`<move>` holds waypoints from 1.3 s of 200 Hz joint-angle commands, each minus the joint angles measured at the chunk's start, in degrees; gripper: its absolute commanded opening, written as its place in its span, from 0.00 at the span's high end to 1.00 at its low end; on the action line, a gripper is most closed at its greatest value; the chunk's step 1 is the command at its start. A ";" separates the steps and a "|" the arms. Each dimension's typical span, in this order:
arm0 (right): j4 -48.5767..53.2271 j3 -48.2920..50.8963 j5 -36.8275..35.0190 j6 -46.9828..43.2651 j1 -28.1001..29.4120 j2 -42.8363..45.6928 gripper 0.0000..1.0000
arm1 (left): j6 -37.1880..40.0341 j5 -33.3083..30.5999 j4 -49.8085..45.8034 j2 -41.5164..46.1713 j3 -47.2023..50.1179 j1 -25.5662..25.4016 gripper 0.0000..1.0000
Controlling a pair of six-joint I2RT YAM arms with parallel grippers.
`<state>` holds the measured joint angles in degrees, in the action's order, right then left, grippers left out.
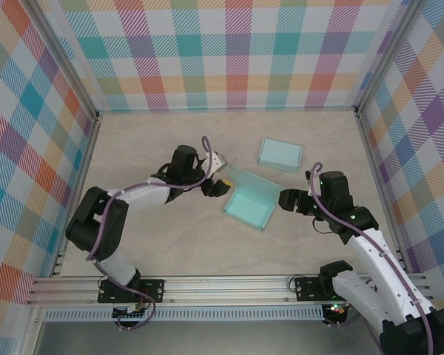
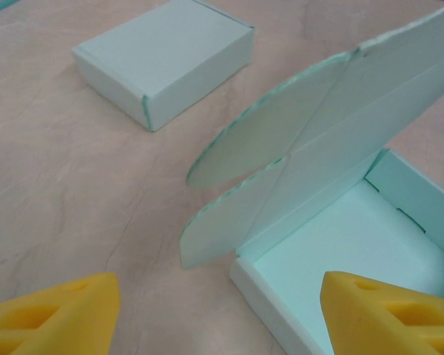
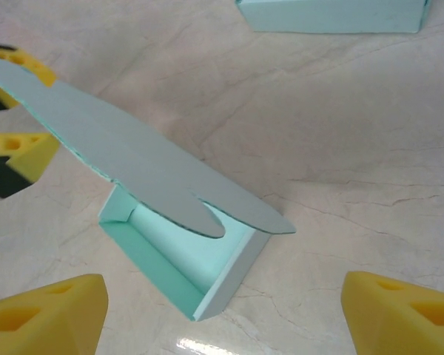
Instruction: Fold the paper box
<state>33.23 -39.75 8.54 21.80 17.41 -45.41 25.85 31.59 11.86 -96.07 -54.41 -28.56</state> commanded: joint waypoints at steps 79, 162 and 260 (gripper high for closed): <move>-3.62 -0.28 3.47 -2.85 1.12 -4.21 0.22 | 14.48 12.70 -17.94 -10.23 -16.20 0.52 0.57; -5.32 -1.69 -1.83 -7.67 2.63 -10.00 0.28 | 15.69 11.76 -23.46 -10.63 -18.65 0.52 0.73; -11.01 -3.23 -9.34 -12.19 3.70 -17.09 0.34 | 16.31 8.85 -24.24 -10.02 -18.46 0.54 0.73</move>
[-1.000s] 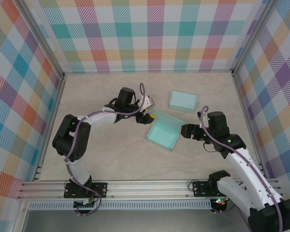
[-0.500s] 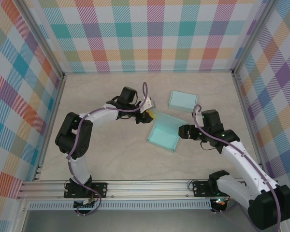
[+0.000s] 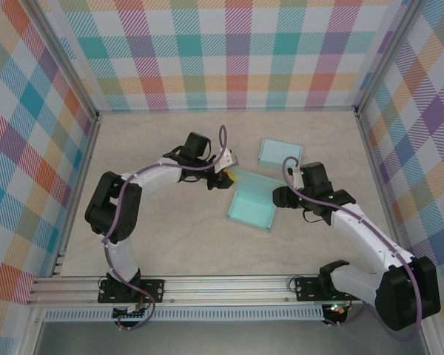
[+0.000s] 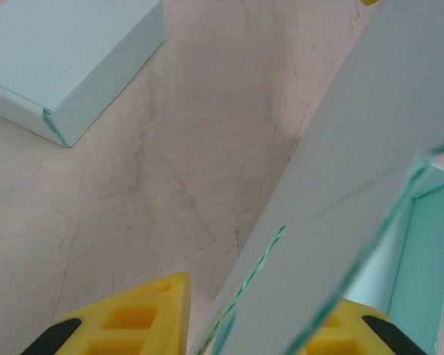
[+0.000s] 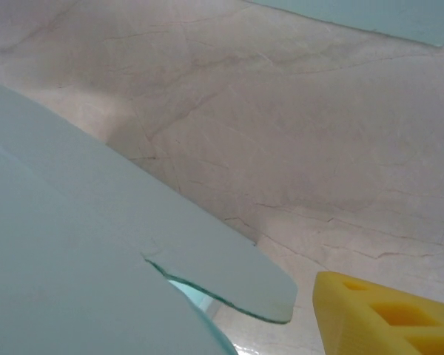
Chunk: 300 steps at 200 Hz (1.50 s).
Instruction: Fold the paper box
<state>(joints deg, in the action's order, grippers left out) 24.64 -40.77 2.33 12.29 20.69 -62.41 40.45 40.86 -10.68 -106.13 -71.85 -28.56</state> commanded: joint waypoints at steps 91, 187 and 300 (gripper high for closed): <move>-4.15 -2.29 -3.11 -2.04 1.19 -2.16 0.57 | -2.10 -2.57 -0.05 0.87 -1.03 0.34 0.86; -3.68 -7.47 -23.02 6.09 10.60 -9.57 0.72 | -24.53 -26.50 17.11 9.54 9.92 -7.13 1.00; -10.64 -22.40 -24.89 10.82 15.35 -27.81 0.76 | -53.87 -60.99 26.94 14.16 19.66 -15.74 1.00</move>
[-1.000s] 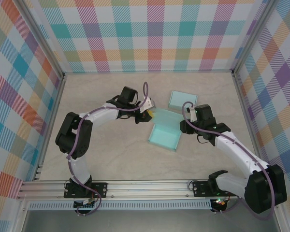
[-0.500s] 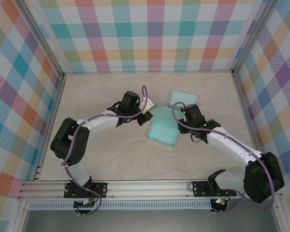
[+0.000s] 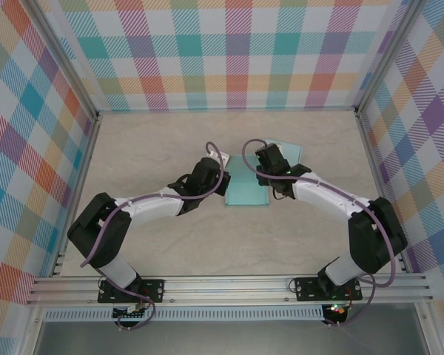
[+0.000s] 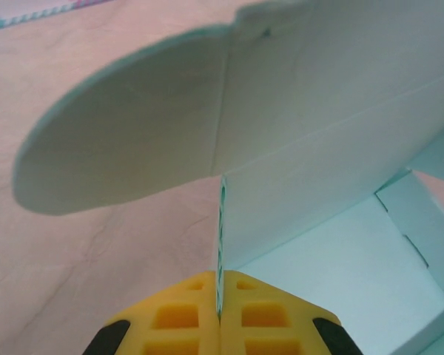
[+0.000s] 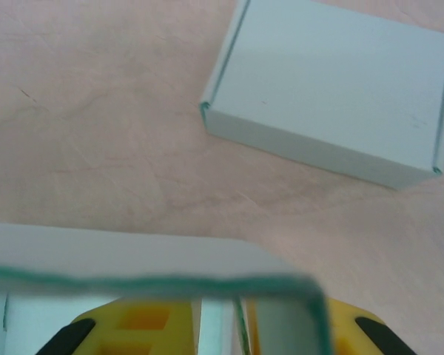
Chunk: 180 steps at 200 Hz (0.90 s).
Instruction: Fold the paper box
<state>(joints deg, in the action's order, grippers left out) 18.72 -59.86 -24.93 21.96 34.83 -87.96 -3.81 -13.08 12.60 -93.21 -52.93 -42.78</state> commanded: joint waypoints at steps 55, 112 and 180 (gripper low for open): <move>-7.38 -6.07 3.13 1.39 4.27 -6.38 0.77 | -20.44 -12.22 2.17 -0.74 -1.11 -2.89 1.00; -8.70 -4.37 2.78 3.77 5.75 -7.49 0.77 | -27.38 -17.92 0.80 -4.06 -1.82 -6.23 0.96; -11.55 0.44 2.52 5.43 6.90 -6.74 0.78 | -33.13 -19.74 1.14 -4.65 0.43 -7.27 0.96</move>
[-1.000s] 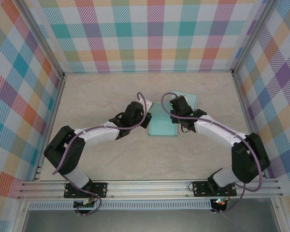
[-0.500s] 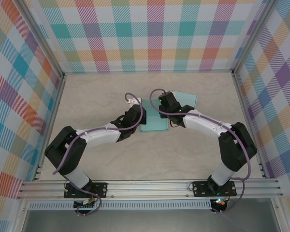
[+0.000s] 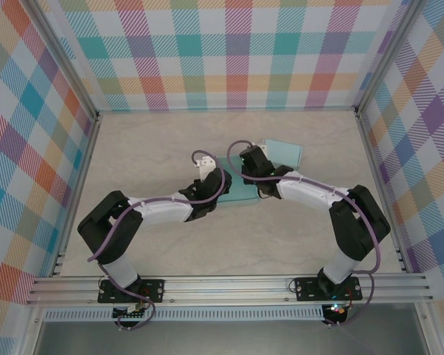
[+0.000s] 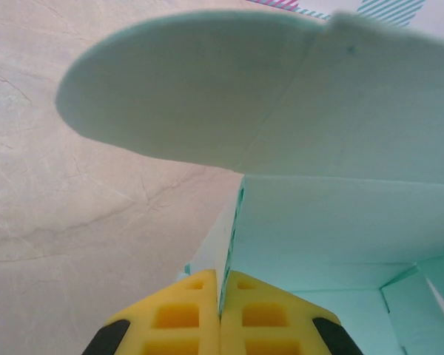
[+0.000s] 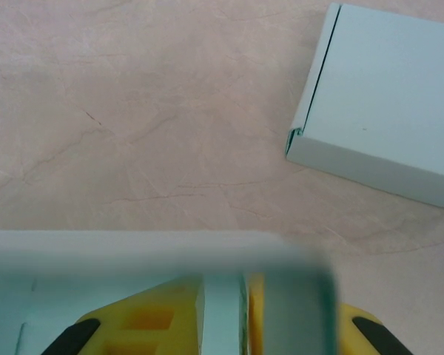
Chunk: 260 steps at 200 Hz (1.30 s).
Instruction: Fold the paper box
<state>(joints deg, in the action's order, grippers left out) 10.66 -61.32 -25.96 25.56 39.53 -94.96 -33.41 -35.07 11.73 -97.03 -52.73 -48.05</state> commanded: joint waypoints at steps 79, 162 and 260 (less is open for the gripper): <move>-6.69 8.45 1.52 3.14 4.52 2.36 0.82 | -5.99 -0.13 3.73 -1.84 5.32 -3.49 0.97; -10.08 14.38 -0.24 3.09 5.12 4.46 0.83 | -3.20 0.88 8.46 3.29 12.20 -3.98 0.67; -12.50 16.98 -1.98 3.27 5.87 4.83 0.83 | -4.05 -0.88 1.27 19.64 20.03 -6.80 0.28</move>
<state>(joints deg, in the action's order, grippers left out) -0.91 -44.66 -27.44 28.18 44.73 -90.78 -36.86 -34.20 17.34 -82.28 -35.03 -53.76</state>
